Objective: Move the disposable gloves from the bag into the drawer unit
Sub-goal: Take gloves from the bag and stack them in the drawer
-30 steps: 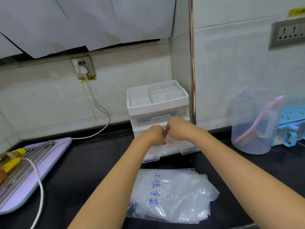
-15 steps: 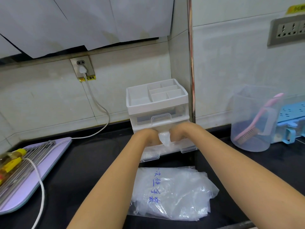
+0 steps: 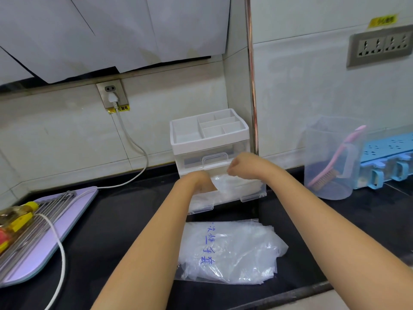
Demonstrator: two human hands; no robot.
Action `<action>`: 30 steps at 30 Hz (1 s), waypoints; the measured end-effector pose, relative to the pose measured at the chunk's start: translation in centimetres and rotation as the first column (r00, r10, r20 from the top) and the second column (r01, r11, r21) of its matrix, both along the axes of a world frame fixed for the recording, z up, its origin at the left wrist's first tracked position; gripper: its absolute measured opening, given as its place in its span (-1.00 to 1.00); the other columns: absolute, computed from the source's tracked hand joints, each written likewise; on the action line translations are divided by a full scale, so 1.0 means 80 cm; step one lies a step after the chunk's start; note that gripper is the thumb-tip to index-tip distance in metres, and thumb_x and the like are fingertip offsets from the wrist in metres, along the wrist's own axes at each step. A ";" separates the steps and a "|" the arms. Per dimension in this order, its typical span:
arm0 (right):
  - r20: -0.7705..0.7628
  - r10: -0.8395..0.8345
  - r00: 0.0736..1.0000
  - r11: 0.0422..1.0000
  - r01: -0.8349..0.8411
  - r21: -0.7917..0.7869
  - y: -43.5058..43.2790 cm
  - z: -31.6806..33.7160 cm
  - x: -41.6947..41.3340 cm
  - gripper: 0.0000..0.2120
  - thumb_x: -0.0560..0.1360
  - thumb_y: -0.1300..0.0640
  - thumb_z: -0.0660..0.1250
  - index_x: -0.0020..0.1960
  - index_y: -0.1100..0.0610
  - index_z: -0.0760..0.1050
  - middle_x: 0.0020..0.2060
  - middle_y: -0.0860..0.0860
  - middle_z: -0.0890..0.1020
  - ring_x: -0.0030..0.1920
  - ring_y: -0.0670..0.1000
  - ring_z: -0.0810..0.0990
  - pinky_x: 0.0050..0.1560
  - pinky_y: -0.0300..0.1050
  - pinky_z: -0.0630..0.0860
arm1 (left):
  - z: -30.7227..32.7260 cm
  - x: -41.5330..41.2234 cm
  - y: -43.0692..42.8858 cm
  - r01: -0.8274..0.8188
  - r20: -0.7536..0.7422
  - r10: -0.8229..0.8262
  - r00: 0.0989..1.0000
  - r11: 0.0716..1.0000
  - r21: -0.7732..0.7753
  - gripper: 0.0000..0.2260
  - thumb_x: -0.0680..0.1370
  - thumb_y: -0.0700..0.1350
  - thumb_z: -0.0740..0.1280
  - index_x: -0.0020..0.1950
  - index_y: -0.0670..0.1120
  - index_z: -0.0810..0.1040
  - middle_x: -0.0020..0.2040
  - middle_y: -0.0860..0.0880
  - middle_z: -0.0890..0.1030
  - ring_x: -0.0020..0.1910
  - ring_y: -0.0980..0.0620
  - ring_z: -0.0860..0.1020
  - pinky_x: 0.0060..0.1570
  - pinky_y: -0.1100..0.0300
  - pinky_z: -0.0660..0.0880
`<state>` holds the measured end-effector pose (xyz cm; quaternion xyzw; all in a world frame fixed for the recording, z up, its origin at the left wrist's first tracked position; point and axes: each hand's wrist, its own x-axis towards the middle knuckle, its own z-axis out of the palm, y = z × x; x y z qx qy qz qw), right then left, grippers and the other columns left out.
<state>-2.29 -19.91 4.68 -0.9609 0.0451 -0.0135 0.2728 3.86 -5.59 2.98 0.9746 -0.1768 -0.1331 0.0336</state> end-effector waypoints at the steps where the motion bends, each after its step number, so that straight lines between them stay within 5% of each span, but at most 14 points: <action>1: 0.074 0.000 0.997 0.999 -0.004 0.048 -0.004 0.002 -0.012 -0.68 0.56 0.13 0.23 0.17 0.32 0.54 0.10 0.23 0.61 0.09 0.19 0.59 0.11 0.05 0.52 | 0.004 -0.005 0.001 -0.009 0.019 0.009 1.000 1.000 -0.024 -0.49 0.56 0.12 0.29 0.44 -0.08 0.34 0.38 -0.06 0.42 0.28 -0.08 0.42 0.17 0.12 0.35; 5: 0.278 -0.002 0.961 0.984 -0.048 0.173 -0.023 -0.002 -0.074 -0.81 0.57 0.06 0.24 -0.06 0.09 0.61 -0.16 -0.01 0.66 -0.14 -0.04 0.62 -0.14 -0.19 0.55 | 0.020 -0.048 0.013 -0.023 0.131 0.064 0.989 0.954 -0.299 -0.44 0.55 0.07 0.33 0.48 -0.12 0.29 0.45 -0.06 0.35 0.39 -0.05 0.36 0.26 0.14 0.32; 9: 0.273 -0.038 0.961 0.977 -0.022 0.211 -0.027 -0.027 -0.123 -0.76 0.57 0.01 0.27 -0.20 0.07 0.59 -0.31 -0.05 0.63 -0.24 -0.10 0.59 -0.21 -0.29 0.43 | 0.010 -0.102 0.030 0.040 0.299 0.167 0.940 0.813 -0.582 -0.82 0.55 -0.01 0.33 -0.07 -0.12 0.57 -0.14 0.02 0.59 -0.08 0.00 0.54 -0.11 0.19 0.43; 12: 0.231 -0.083 0.969 0.974 0.030 0.225 -0.028 -0.065 -0.140 -0.77 0.55 0.00 0.30 -0.22 0.04 0.60 -0.32 -0.04 0.64 -0.23 -0.09 0.60 -0.24 -0.29 0.44 | -0.017 -0.143 0.029 0.078 0.276 0.153 0.949 0.735 -0.674 -0.72 0.55 -0.01 0.33 -0.25 -0.18 0.53 -0.34 0.00 0.54 -0.30 0.06 0.48 -0.26 0.23 0.39; 17: 0.157 -0.268 0.950 0.926 0.210 0.313 -0.032 -0.135 -0.153 -0.91 0.51 0.07 0.35 -0.03 0.04 0.60 -0.06 -0.06 0.62 -0.04 -0.11 0.57 -0.08 -0.27 0.45 | -0.082 -0.184 0.015 0.159 0.248 0.030 0.968 0.692 -0.705 -0.84 0.54 -0.01 0.34 -0.24 0.04 0.51 -0.23 0.12 0.56 -0.19 0.23 0.49 -0.16 0.40 0.38; 19: 0.161 -0.339 0.927 0.914 0.285 0.288 -0.033 -0.165 -0.157 -0.76 0.50 0.03 0.37 0.12 0.09 0.57 0.07 -0.01 0.56 0.10 -0.03 0.52 0.10 -0.19 0.44 | -0.108 -0.193 0.007 0.181 0.232 -0.012 0.973 0.664 -0.725 -0.95 0.55 -0.05 0.32 -0.10 0.02 0.54 -0.08 0.14 0.57 -0.07 0.25 0.48 0.00 0.44 0.37; 22: 0.226 -0.420 0.879 0.900 0.370 0.232 -0.025 -0.191 -0.168 -0.62 0.48 -0.06 0.38 0.21 0.12 0.54 0.16 0.04 0.52 0.21 0.05 0.44 0.20 -0.10 0.40 | -0.142 -0.206 -0.002 0.197 0.213 -0.061 0.975 0.678 -0.708 -0.81 0.58 -0.07 0.28 0.17 -0.02 0.52 0.16 0.11 0.54 0.11 0.23 0.44 0.04 0.61 0.21; 26: 0.262 -0.441 0.858 0.896 0.407 0.177 -0.016 -0.197 -0.178 -0.57 0.49 -0.17 0.32 0.21 0.10 0.52 0.16 0.01 0.49 0.22 0.03 0.39 0.20 -0.09 0.36 | -0.164 -0.215 -0.007 0.240 0.248 -0.091 0.965 0.694 -0.679 -0.71 0.60 -0.08 0.23 0.32 -0.06 0.44 0.29 0.06 0.46 0.26 0.15 0.41 0.17 0.51 0.18; 30: 0.250 -0.388 0.887 0.921 0.361 0.146 -0.013 -0.195 -0.180 -0.76 0.46 -0.14 0.36 -0.05 0.02 0.51 0.00 -0.08 0.46 0.11 -0.03 0.40 0.14 -0.10 0.37 | -0.169 -0.215 -0.008 0.261 0.272 -0.104 0.957 0.723 -0.640 -0.67 0.62 -0.04 0.20 0.37 -0.07 0.41 0.34 0.03 0.43 0.29 0.11 0.40 0.21 0.43 0.21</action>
